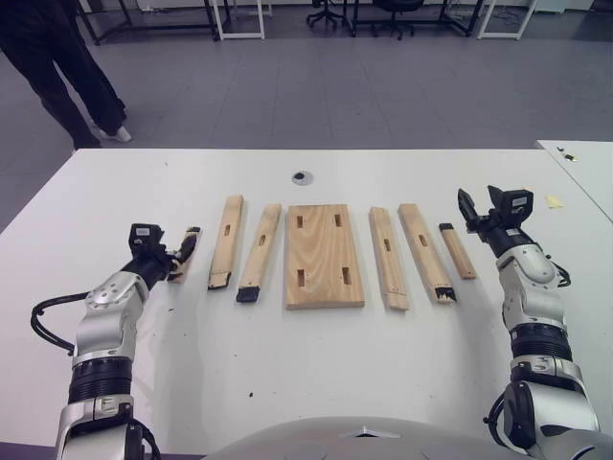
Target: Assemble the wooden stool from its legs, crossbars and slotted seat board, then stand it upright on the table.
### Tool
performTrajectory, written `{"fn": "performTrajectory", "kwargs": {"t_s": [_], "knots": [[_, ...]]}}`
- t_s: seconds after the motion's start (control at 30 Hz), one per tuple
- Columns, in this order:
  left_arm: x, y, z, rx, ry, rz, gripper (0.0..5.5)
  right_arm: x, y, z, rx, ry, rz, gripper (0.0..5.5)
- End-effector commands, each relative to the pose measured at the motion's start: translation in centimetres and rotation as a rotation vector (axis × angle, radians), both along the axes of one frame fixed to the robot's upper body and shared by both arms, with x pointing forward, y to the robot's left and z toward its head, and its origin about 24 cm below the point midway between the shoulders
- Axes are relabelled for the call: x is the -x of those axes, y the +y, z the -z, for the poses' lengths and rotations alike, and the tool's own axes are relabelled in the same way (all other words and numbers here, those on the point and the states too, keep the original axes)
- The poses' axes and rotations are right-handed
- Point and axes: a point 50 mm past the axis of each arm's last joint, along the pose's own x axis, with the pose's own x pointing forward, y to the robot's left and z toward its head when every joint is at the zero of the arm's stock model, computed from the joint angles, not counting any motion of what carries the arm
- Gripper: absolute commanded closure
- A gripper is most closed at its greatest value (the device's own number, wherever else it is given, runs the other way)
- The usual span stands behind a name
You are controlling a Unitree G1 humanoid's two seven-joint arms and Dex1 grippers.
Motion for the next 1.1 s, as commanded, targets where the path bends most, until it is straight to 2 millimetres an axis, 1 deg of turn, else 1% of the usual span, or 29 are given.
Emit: {"fn": "performTrajectory", "kwargs": {"t_s": [0.03, 0.1, 0.13, 0.23, 0.33, 0.4, 0.47, 0.5, 0.57, 0.6, 0.63, 0.67, 0.73, 0.77, 0.83, 0.87, 0.9, 0.93, 1.0, 1.07, 1.1], "knots": [[0.9, 0.6, 1.3, -0.023, 0.125, -0.011, 2.18, 0.3, 0.0, 0.6, 0.01, 0.025, 0.003, 2.36], [1.0, 0.7, 1.4, -0.028, 0.144, -0.014, 2.44, 0.3, 0.0, 0.6, 0.011, 0.028, 0.004, 2.36], [1.0, 0.7, 1.4, -0.031, 0.147, -0.01, 2.71, 0.3, 0.0, 0.7, 0.011, 0.029, 0.004, 2.36], [1.2, 0.8, 1.4, -0.044, 0.16, 0.011, 3.13, 0.2, 0.1, 0.7, 0.012, 0.031, 0.005, 2.36], [1.8, 1.2, 2.0, -0.058, 0.203, 0.019, 3.61, 0.2, 0.1, 0.7, 0.014, 0.034, 0.008, 2.36], [2.0, 1.5, 2.4, -0.084, 0.225, 0.007, 3.93, 0.1, 0.3, 0.7, 0.017, 0.037, 0.003, 2.36], [1.9, 1.5, 2.3, -0.082, 0.201, 0.018, 4.2, -0.1, 1.0, 0.7, 0.027, 0.059, -0.027, 2.36], [1.2, 0.9, 1.4, -0.069, 0.118, 0.051, 4.21, -0.4, 2.1, 0.5, 0.012, 0.071, -0.071, 2.36], [-0.8, -0.8, -2.0, -0.016, -0.116, 0.116, 4.21, -1.1, 5.6, -0.7, -0.042, 0.067, -0.228, 2.36], [-2.2, -2.6, -4.7, 0.024, -0.268, 0.175, 4.21, -1.5, 8.4, -2.6, -0.147, 0.035, -0.339, 2.36], [-3.2, -4.5, -7.0, 0.057, -0.389, 0.243, 4.21, -1.8, 11.2, -4.7, -0.278, 0.002, -0.45, 2.36], [-3.9, -6.7, -8.9, 0.079, -0.484, 0.318, 4.21, -1.8, 13.7, -6.7, -0.406, -0.014, -0.549, 2.36], [-4.6, -11.1, -11.2, 0.102, -0.613, 0.465, 4.21, -1.7, 17.9, -9.8, -0.635, 0.002, -0.716, 2.36], [-4.6, -12.7, -11.9, 0.105, -0.654, 0.524, 4.21, -1.5, 19.3, -10.7, -0.716, 0.026, -0.772, 2.36], [-4.2, -15.0, -13.2, 0.118, -0.719, 0.613, 4.21, -1.3, 20.8, -11.8, -0.852, 0.084, -0.831, 2.36], [-4.0, -15.6, -13.6, 0.114, -0.737, 0.643, 4.21, -1.3, 21.0, -12.1, -0.903, 0.104, -0.842, 2.36], [-3.8, -16.1, -13.9, 0.111, -0.75, 0.668, 4.21, -1.2, 21.1, -12.5, -0.939, 0.12, -0.859, 2.56], [-3.7, -16.4, -14.1, 0.112, -0.763, 0.685, 4.21, -1.1, 21.1, -12.8, -0.959, 0.131, -0.871, 2.68], [-3.4, -16.5, -14.4, 0.11, -0.772, 0.706, 4.21, -0.9, 20.9, -13.1, -0.979, 0.147, -0.878, 3.11], [-3.3, -16.5, -14.3, 0.091, -0.765, 0.721, 4.21, -0.8, 20.7, -13.5, -0.981, 0.144, -0.88, 3.44], [-3.2, -16.6, -14.1, 0.08, -0.761, 0.727, 4.21, -0.7, 20.7, -13.7, -0.982, 0.141, -0.882, 3.5]]}}
